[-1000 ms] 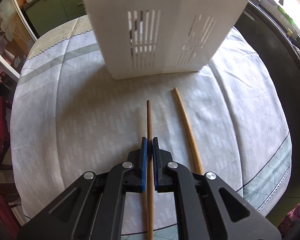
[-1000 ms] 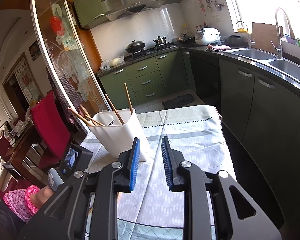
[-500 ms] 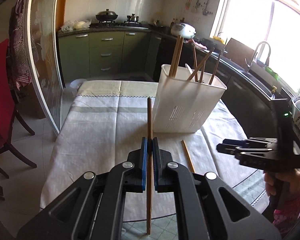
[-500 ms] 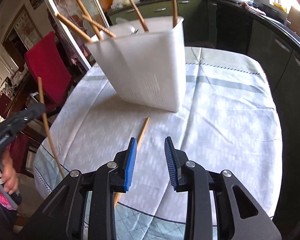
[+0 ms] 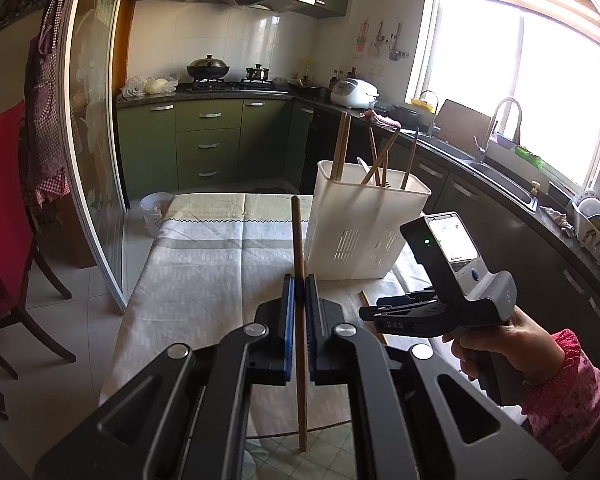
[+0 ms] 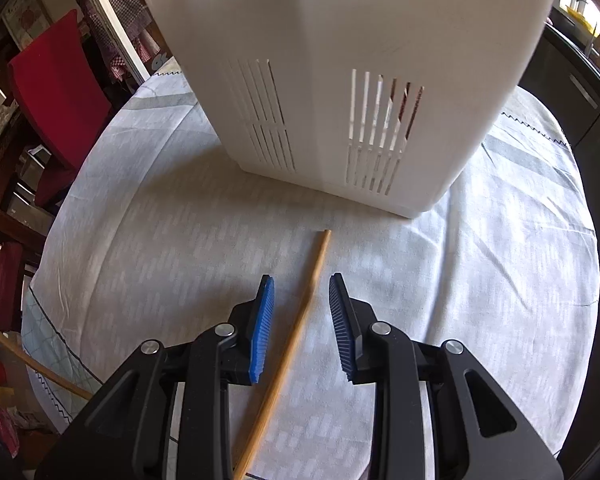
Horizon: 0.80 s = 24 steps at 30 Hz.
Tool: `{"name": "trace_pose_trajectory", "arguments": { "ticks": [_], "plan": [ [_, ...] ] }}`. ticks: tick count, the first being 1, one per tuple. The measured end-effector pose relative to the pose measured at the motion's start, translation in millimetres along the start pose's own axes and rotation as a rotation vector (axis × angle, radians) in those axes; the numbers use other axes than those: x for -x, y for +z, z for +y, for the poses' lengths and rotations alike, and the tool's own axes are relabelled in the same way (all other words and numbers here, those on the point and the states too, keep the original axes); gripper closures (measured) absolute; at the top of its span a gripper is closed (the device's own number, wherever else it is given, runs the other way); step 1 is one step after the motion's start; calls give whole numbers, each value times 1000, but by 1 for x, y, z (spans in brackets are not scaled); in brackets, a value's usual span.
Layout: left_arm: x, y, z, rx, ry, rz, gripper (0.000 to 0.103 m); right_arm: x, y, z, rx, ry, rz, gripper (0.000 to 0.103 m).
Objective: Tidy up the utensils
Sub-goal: 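Lift the chopstick with the left gripper while the right gripper grasps the last chopstick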
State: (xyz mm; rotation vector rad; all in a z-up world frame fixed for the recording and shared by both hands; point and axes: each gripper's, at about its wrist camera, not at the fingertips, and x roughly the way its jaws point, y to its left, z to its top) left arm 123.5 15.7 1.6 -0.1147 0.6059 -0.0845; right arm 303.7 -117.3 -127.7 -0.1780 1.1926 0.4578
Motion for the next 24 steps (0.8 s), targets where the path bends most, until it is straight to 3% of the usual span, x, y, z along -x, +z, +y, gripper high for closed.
{"name": "trace_pose_trajectory", "arguments": {
  "ticks": [3,6,13,18,24],
  "plan": [
    [4,-3,-3,-18,3,-16,98,-5,1,9,13,-35,4,77],
    [8,-5,-4,-31,5,-23,98,-10,4,13,14,-60,-8,92],
    [10,-5,-6,-46,7,-29,98,5,4,13,0,-24,-51,97],
    [10,-6,-6,-49,5,-28,98,59,-2,5,-15,32,-182,97],
    [11,-7,-6,-45,7,-33,98,148,-29,-8,-37,89,-417,97]
  ]
}}
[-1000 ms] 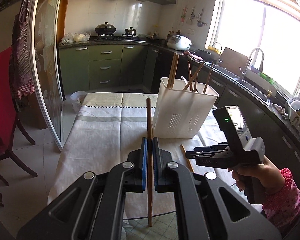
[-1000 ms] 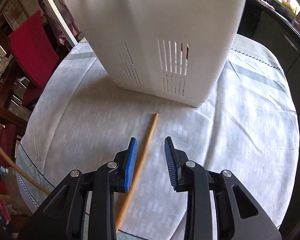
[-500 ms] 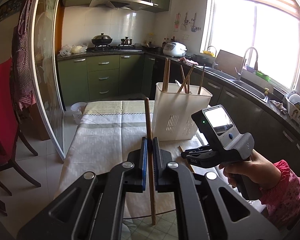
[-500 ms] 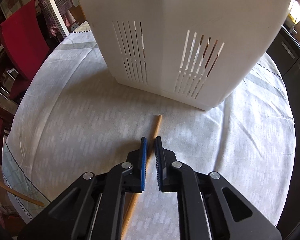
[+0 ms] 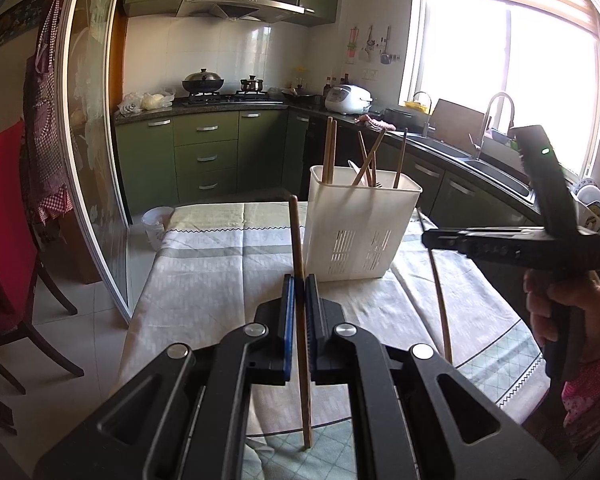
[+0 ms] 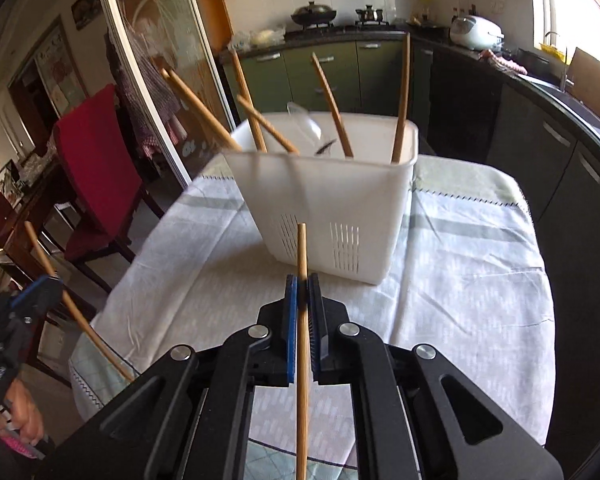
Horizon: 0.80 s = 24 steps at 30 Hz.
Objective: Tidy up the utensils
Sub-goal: 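Lift the chopstick with the left gripper while the right gripper grasps the last chopstick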
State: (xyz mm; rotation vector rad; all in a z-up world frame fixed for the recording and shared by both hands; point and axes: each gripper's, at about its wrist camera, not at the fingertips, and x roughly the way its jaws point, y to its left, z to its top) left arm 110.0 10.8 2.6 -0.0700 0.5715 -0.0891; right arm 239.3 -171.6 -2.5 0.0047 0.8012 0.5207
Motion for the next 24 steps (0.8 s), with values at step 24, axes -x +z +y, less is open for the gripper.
{"name": "trace_pose_trajectory", "arguments": {
  "ticks": [24],
  "plan": [
    [13,5,-9,-19,-24,-36,98,140,-57,-15,33,2,-237,97]
  ]
}}
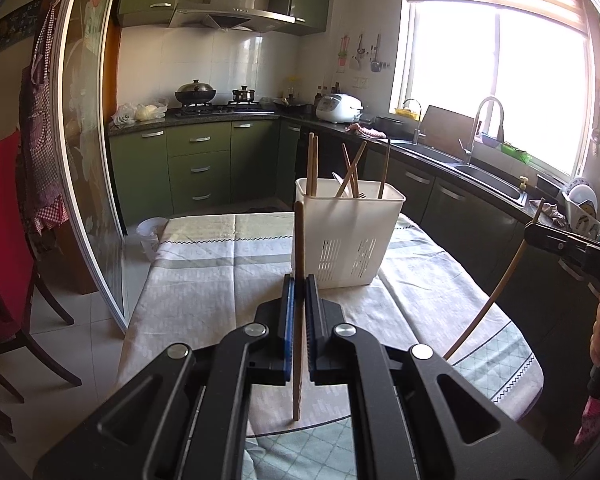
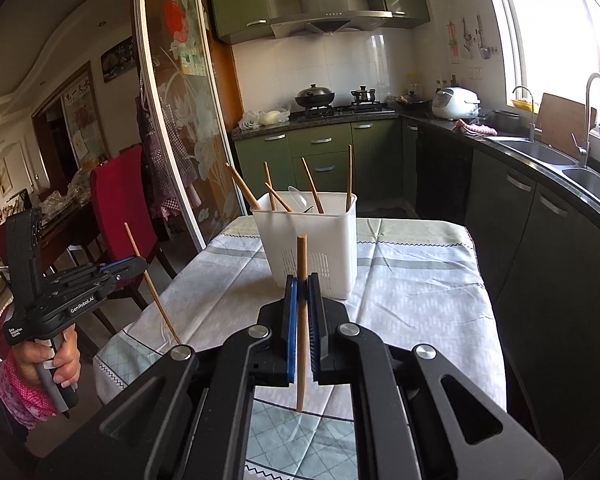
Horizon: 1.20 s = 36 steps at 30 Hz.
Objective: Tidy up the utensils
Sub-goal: 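Lift the chopstick with the left gripper while the right gripper grasps the last chopstick, then drop both chopsticks into the caddy with the left and right grippers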
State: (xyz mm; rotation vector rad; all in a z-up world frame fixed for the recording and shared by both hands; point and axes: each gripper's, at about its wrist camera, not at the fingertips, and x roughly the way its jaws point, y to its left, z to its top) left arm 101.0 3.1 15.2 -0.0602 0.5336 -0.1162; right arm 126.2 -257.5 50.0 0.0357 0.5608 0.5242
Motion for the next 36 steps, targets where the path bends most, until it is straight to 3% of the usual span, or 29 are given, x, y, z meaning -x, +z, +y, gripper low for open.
{"name": "trace_pose_trajectory", "arguments": {
  "ticks": [6,14,22,28,31,36],
  "plan": [
    [7,21,1,-3,-16,-34,98,2,2,-1,2,8,1,97],
    [4,90,-12,-49,-60,-96,98,4,-1,-10,-11,1,8,97],
    [-19,158,-24,-35,-78,-185,98,11,-5,-25,-35,-14,6,97],
    [-40,186,-34,-42,-57,-243,98,15,-8,-33,-50,-12,11,97],
    [-57,191,-38,-42,-42,-237,98,15,-9,-38,-59,-4,15,97],
    [-96,184,-41,-43,-22,-156,98,17,0,-41,-68,14,9,97]
  ]
}}
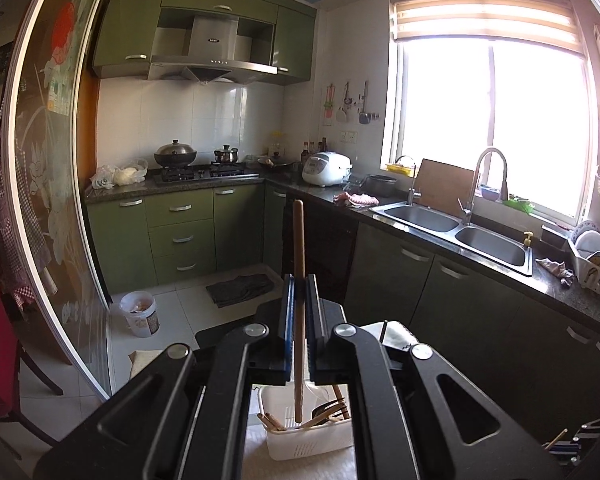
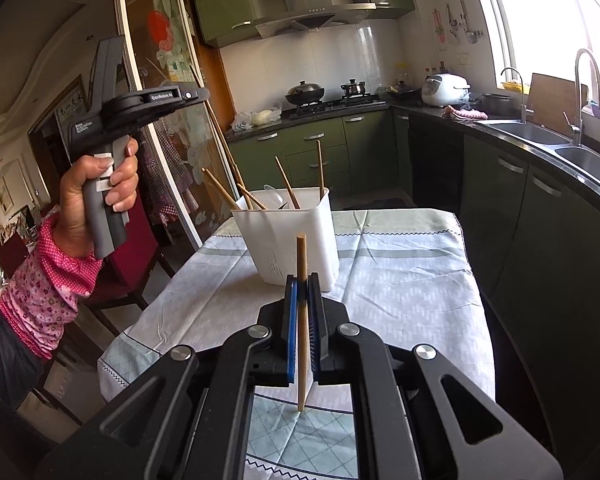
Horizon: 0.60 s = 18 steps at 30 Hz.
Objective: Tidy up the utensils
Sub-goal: 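Drop both chopsticks into the caddy with the left and right grippers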
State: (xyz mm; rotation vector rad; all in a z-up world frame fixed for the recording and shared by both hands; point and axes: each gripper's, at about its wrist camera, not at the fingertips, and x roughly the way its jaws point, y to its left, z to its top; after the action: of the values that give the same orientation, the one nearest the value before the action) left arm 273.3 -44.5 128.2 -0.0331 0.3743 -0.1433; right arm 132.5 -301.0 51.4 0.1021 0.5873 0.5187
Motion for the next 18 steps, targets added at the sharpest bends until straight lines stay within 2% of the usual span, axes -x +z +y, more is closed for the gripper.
{"name": "trace_pose_trajectory", "arguments": {
  "ticks": [7,13,18],
  "plan": [
    [-32,-25,3,-15,24,113,98,17,40,11,17,19,-79,97],
    [-20,-33,11,-18,24,113,97,21,93,26,57,4,-184,97],
    [-1,-31,15,-16,10,98,82,8,142,33,66,-10,-250,97]
  ]
}}
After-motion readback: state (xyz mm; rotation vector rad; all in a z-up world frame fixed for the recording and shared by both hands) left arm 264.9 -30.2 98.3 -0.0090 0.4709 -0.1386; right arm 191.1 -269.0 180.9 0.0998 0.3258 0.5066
